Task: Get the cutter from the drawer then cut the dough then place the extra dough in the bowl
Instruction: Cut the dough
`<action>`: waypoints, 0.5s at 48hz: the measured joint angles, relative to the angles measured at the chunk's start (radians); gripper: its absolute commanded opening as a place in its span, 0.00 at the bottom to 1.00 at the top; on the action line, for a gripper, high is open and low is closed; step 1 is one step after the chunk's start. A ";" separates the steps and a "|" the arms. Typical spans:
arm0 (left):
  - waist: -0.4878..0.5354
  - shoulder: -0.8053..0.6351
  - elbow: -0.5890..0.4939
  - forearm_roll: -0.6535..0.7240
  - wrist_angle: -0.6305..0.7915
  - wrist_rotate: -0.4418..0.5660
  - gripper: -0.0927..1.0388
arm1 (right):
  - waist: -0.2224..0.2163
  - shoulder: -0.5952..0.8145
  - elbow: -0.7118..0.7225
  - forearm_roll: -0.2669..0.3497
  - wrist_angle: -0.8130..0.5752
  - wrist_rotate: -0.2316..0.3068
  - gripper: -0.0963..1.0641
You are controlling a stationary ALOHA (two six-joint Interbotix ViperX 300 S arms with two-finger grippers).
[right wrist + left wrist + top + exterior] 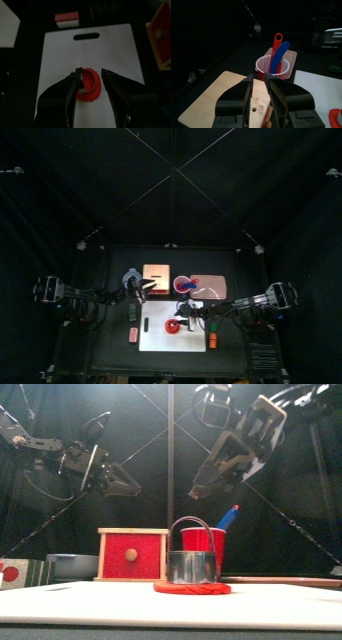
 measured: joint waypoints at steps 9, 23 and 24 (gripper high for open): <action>-0.092 0.046 0.000 0.005 -0.060 -0.020 0.68 | -0.054 0.011 0.143 0.028 -0.322 -0.023 0.75; -0.295 0.261 -0.054 0.003 -0.187 -0.167 0.69 | -0.029 0.141 0.153 0.158 -0.417 -0.218 0.74; -0.304 0.276 -0.058 0.002 -0.193 -0.178 0.69 | -0.025 0.147 0.155 0.176 -0.430 -0.239 0.74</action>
